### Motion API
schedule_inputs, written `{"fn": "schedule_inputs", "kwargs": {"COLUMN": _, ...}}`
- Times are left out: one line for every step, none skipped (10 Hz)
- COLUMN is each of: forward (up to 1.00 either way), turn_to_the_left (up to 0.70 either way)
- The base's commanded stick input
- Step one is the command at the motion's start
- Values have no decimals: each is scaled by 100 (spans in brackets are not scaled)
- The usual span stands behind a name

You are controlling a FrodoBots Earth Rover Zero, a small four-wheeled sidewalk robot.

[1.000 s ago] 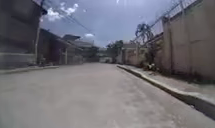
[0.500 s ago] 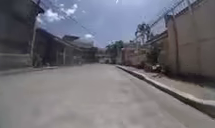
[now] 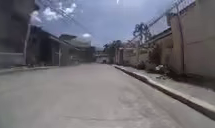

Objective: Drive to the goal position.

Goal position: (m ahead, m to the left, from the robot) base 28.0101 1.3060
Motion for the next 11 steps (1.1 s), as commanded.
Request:
{"fn": "schedule_inputs", "kwargs": {"forward": 85, "turn_to_the_left": 0}}
{"fn": "schedule_inputs", "kwargs": {"forward": 85, "turn_to_the_left": 0}}
{"fn": "schedule_inputs", "kwargs": {"forward": 85, "turn_to_the_left": 0}}
{"fn": "schedule_inputs", "kwargs": {"forward": 85, "turn_to_the_left": 0}}
{"fn": "schedule_inputs", "kwargs": {"forward": 85, "turn_to_the_left": 0}}
{"fn": "schedule_inputs", "kwargs": {"forward": 85, "turn_to_the_left": 0}}
{"fn": "schedule_inputs", "kwargs": {"forward": 85, "turn_to_the_left": 0}}
{"fn": "schedule_inputs", "kwargs": {"forward": 85, "turn_to_the_left": -7}}
{"fn": "schedule_inputs", "kwargs": {"forward": 85, "turn_to_the_left": -33}}
{"fn": "schedule_inputs", "kwargs": {"forward": 85, "turn_to_the_left": -34}}
{"fn": "schedule_inputs", "kwargs": {"forward": 85, "turn_to_the_left": -34}}
